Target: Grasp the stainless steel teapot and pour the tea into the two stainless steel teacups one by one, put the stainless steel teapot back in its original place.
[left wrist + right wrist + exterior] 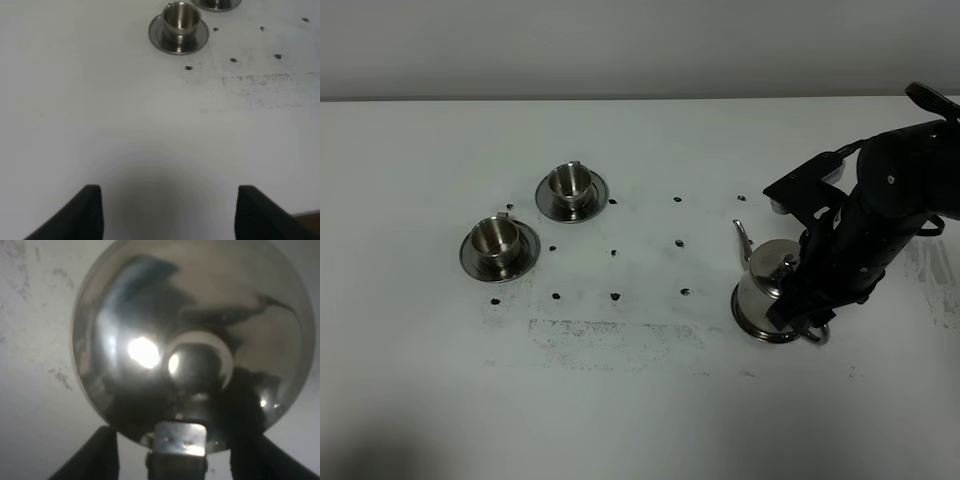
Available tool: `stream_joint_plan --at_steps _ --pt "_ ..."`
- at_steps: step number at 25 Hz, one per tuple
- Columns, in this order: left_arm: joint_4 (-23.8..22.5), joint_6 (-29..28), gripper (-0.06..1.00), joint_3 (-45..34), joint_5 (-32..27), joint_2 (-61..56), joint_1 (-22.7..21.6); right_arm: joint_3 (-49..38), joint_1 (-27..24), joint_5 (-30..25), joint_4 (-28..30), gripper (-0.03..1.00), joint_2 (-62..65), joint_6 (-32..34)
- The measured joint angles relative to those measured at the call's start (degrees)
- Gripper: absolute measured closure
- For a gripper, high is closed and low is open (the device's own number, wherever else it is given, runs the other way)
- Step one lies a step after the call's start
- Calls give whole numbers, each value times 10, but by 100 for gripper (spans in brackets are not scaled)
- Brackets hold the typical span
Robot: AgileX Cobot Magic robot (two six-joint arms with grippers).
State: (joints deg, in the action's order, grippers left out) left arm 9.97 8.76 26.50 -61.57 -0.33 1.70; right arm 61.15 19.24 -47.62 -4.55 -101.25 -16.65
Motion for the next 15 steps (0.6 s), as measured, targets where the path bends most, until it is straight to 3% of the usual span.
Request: stream_joint_plan --at_steps 10,15 --pt "0 0 39 0 0 0 0 0 0 15 0 49 -12 24" --pt "0 0 39 0 0 0 0 0 0 13 0 63 -12 28"
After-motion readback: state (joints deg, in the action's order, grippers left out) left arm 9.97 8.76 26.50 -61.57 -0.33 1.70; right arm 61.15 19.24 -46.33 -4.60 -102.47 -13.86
